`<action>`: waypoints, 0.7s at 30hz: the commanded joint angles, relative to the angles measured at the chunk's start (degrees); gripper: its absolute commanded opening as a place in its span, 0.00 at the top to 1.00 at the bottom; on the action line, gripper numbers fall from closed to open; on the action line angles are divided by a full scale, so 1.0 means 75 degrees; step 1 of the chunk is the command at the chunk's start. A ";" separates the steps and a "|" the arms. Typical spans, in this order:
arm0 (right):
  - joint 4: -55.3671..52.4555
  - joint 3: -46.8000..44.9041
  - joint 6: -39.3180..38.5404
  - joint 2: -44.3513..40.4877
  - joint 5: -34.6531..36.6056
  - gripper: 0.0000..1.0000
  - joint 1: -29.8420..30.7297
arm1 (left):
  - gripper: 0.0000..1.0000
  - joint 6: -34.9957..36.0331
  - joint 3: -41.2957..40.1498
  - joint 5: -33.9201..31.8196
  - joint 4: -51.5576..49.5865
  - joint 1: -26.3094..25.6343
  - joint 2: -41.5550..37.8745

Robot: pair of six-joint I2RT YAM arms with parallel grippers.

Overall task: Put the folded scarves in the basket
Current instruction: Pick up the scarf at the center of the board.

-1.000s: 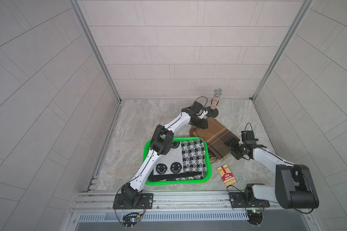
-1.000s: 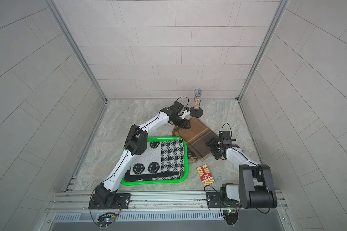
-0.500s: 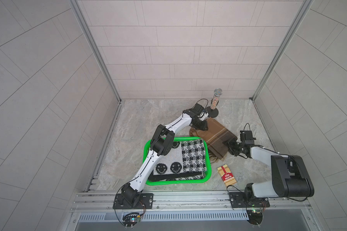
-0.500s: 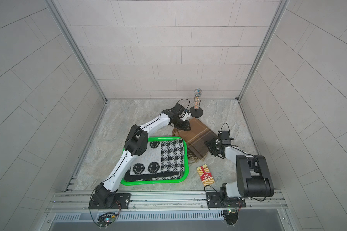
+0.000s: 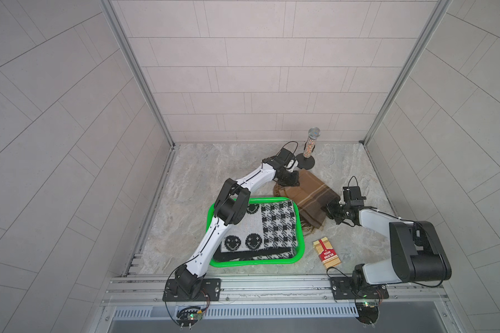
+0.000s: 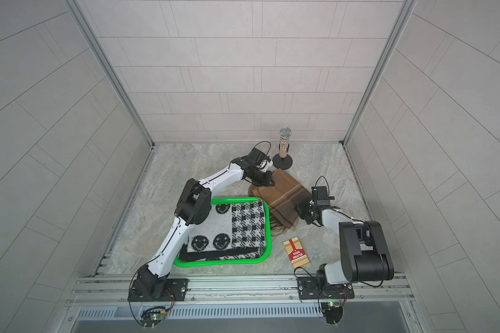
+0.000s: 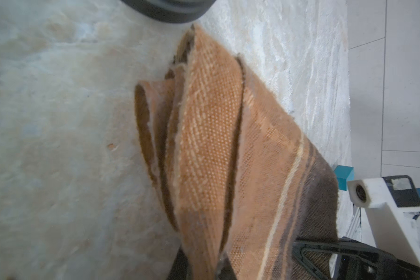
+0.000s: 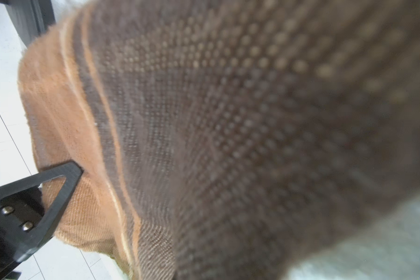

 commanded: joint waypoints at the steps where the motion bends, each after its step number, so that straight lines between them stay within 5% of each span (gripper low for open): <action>1: -0.0688 0.0406 -0.0150 -0.0431 0.0321 1.00 0.0033 | 1.00 -0.0694 -0.0009 0.0017 0.0483 -0.0083 -0.0579; 21: -0.3629 0.2714 -0.0984 -0.2143 0.0785 1.00 0.0047 | 1.00 -0.2593 -0.0372 -0.0070 0.0501 -0.0099 -0.2197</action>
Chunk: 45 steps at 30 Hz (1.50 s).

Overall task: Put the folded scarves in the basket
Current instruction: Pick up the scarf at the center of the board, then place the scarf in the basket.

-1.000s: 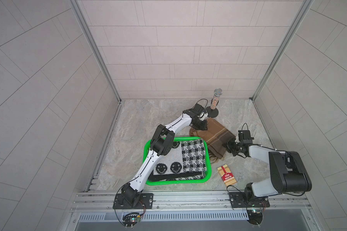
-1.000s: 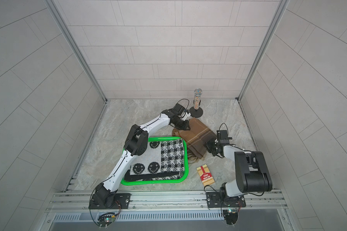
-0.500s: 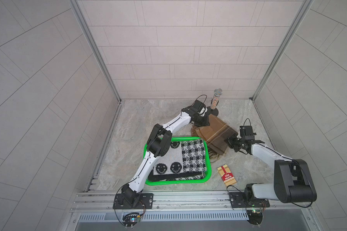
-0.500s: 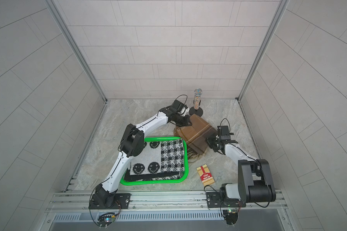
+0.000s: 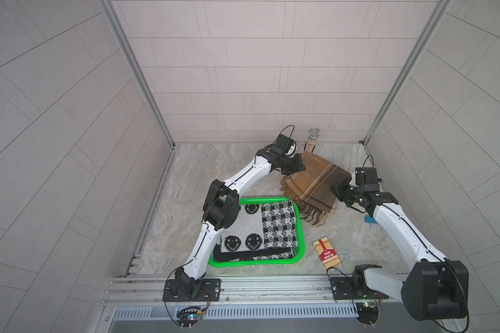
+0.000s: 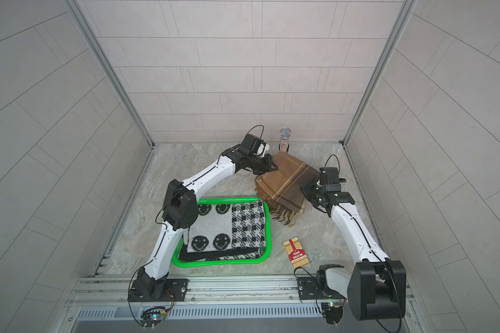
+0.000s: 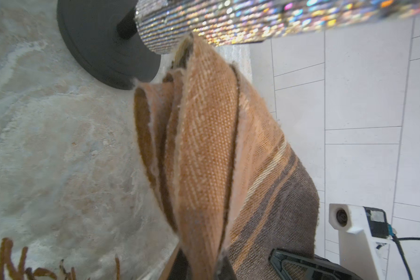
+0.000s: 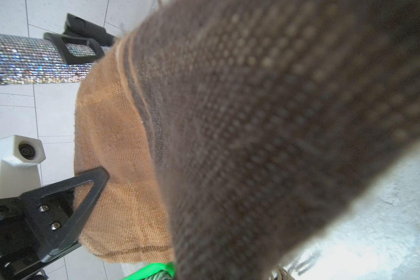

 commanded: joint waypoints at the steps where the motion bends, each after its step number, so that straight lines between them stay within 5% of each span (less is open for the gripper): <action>1: -0.0714 0.0362 -0.0235 -0.0281 0.0158 1.00 0.0022 | 1.00 -0.0283 -0.0044 -0.0089 -0.0086 -0.0045 -0.0539; 13: -0.1479 0.1423 -0.0470 -0.0663 -0.0027 1.00 0.0450 | 1.00 -0.0256 -0.1037 -0.0438 -0.0540 0.0025 -0.2084; 19: -0.1777 0.2511 -0.0798 -0.0215 0.0123 1.00 0.1401 | 1.00 -0.0246 -0.2066 -0.0570 -0.0509 0.0384 -0.3208; 30: -0.1355 0.5103 -0.1311 0.2293 -0.0272 1.00 0.3137 | 1.00 -0.0692 -0.5263 -0.0330 0.0931 0.2270 -0.5515; 38: -0.1710 0.7049 -0.1800 0.3848 -0.0454 1.00 0.3927 | 1.00 -0.0917 -0.6563 0.0396 0.1598 0.3669 -0.6495; 45: -0.1785 0.6615 -0.1901 0.3773 -0.0489 1.00 0.4387 | 1.00 -0.0842 -0.7178 0.0602 0.1257 0.3900 -0.7085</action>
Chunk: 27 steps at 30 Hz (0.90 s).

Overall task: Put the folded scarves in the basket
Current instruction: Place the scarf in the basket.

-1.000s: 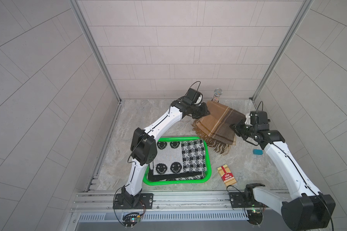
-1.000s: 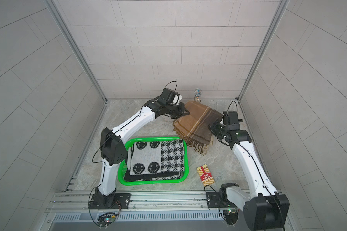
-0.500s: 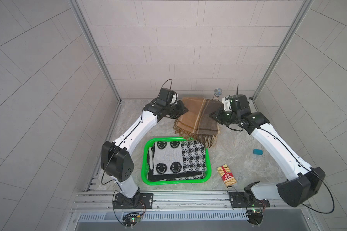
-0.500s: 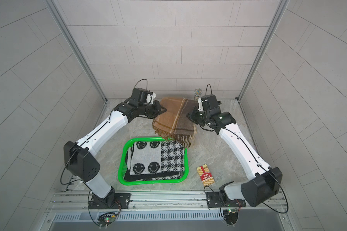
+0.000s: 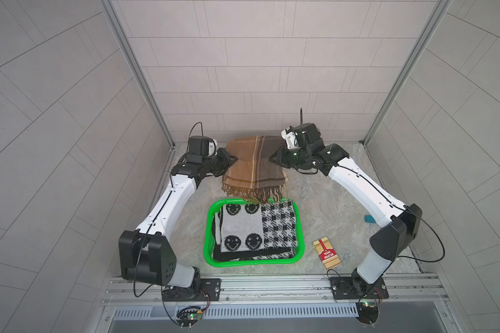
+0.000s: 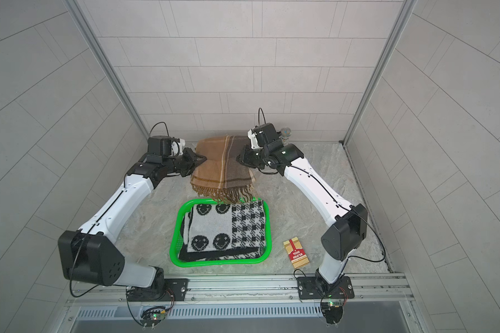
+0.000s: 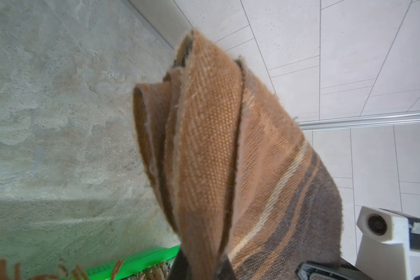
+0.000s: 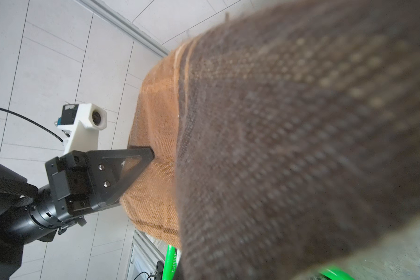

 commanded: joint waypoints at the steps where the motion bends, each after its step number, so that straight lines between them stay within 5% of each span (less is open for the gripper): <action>1: -0.0013 -0.0516 -0.0135 -0.0447 -0.0049 1.00 0.0176 | 1.00 0.0010 -0.0468 0.0287 0.0074 0.0017 -0.0479; 9: 0.0285 -0.2362 0.0088 -0.1863 0.0007 1.00 0.0472 | 1.00 -0.0173 -0.1743 0.0309 -0.0468 0.0023 -0.2048; 27: 0.0120 -0.4040 0.0297 -0.3302 0.0227 1.00 0.1230 | 1.00 -0.0981 -0.3810 0.0387 -0.1054 -0.0216 -0.4626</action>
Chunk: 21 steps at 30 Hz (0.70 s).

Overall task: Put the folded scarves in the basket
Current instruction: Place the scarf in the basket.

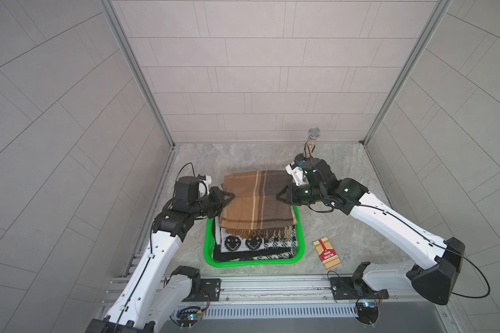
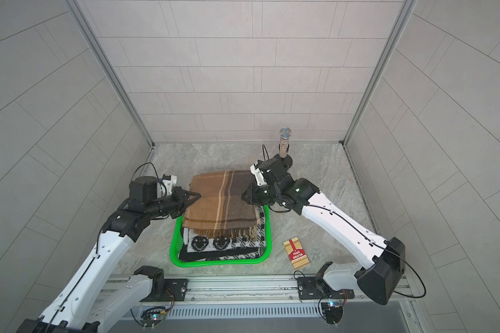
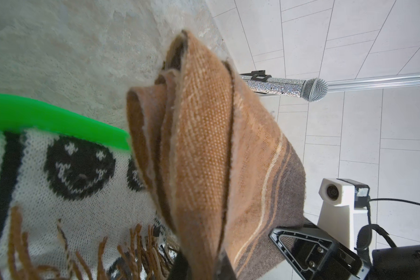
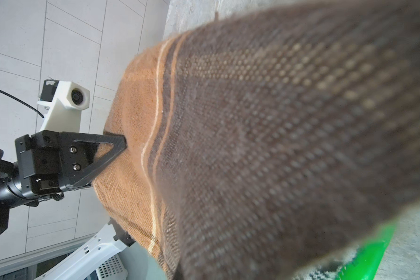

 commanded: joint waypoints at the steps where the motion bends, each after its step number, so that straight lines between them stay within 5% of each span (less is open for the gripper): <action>1: 0.0065 -0.0215 0.0108 -0.0289 0.0194 1.00 0.0119 | 1.00 -0.0141 -0.0269 -0.0085 -0.0151 -0.0008 -0.0353; 21: 0.0860 -0.1663 0.0248 0.0200 0.0159 1.00 0.0507 | 1.00 0.0649 -0.1695 -0.0902 -0.1134 -0.0093 -0.1178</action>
